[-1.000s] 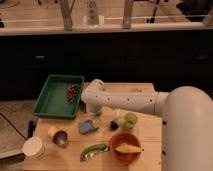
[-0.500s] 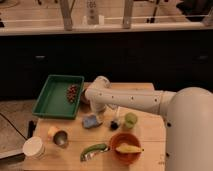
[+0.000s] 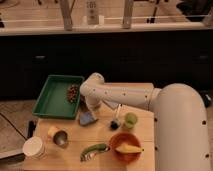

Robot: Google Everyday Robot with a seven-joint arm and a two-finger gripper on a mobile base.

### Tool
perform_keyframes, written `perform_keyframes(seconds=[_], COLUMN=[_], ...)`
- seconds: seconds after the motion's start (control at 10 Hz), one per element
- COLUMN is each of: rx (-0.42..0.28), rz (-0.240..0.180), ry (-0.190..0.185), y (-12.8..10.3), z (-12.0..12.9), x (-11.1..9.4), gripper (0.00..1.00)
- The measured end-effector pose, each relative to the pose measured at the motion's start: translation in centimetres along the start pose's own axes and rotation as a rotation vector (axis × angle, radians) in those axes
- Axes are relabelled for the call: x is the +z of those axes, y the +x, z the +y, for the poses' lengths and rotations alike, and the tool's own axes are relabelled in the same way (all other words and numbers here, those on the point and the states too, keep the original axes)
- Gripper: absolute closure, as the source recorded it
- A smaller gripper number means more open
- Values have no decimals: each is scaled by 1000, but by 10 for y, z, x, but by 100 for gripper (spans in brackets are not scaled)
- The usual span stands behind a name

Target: Wipe table surface with sponge

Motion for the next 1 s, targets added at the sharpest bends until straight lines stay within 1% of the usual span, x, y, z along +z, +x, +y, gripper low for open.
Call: perform_keyframes(seconds=[0.1,0.2,0.3,0.5,0.6,0.8,0.9,1.0], rx=[-34,-58,-82,-104,-107,-107,-88,-69], rz=[-12,-19,-31,-44,-44,-40,-29,-22], ry=[-5,-14,-17,-23,-27,-31,-31,-30], y=[-10,-17,-26,-32,-29,-22,-8,3], z=[1,9,21,44,56,69,76,78], x=[1,2,1,-3,-6,-10,-13,-13], gripper=[100,100,100,100,100,100,100,100])
